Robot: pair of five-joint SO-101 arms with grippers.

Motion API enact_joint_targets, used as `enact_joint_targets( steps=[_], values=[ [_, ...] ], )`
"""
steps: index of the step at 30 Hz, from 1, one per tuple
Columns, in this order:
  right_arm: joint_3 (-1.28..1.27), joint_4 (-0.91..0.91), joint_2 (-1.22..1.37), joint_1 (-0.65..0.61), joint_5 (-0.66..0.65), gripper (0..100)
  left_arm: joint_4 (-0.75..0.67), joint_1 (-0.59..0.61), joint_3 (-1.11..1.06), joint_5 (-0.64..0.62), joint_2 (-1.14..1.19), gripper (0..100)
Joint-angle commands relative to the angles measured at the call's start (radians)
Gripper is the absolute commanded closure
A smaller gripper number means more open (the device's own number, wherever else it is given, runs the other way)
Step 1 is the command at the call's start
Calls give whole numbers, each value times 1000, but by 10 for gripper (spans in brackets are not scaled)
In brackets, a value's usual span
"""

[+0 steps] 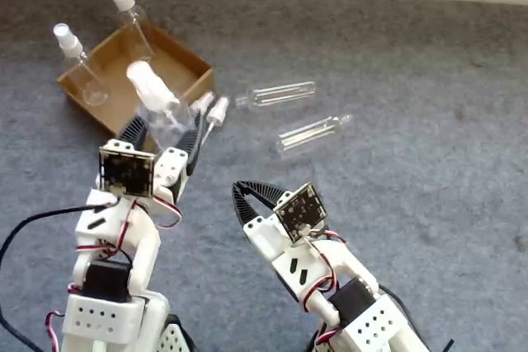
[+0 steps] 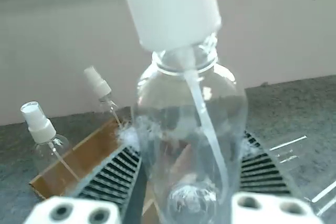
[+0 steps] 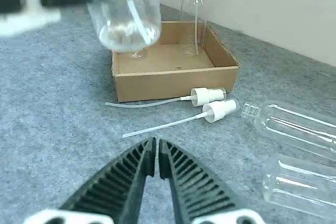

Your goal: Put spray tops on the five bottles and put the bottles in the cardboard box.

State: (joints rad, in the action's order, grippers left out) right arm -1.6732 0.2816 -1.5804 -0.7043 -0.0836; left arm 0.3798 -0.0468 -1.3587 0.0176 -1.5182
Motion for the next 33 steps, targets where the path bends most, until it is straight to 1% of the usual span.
enact_joint_targets(
  steps=[1,4,10,12,16,20,25,29,33],
  values=[
    [-170,-8,-2,16,-6,987,-28,41,170,-5,151,910],
    [-170,44,-7,16,-6,987,-32,64,265,-5,337,910],
    [-170,50,-7,16,-6,987,-49,108,481,-5,707,912],
    [-170,50,-7,16,-6,987,-103,114,538,-5,825,912],
    [-170,50,-7,16,-6,987,-261,110,602,-5,1038,912],
    [-170,50,-2,16,-8,987,-420,113,644,-5,1214,912],
    [-170,51,-1,16,-8,987,-575,114,704,-8,1419,909],
    [-170,51,-1,16,-8,987,-661,114,800,-9,1578,909],
    [-170,51,-1,16,-8,987,-680,120,928,-9,1727,910]
  ],
)
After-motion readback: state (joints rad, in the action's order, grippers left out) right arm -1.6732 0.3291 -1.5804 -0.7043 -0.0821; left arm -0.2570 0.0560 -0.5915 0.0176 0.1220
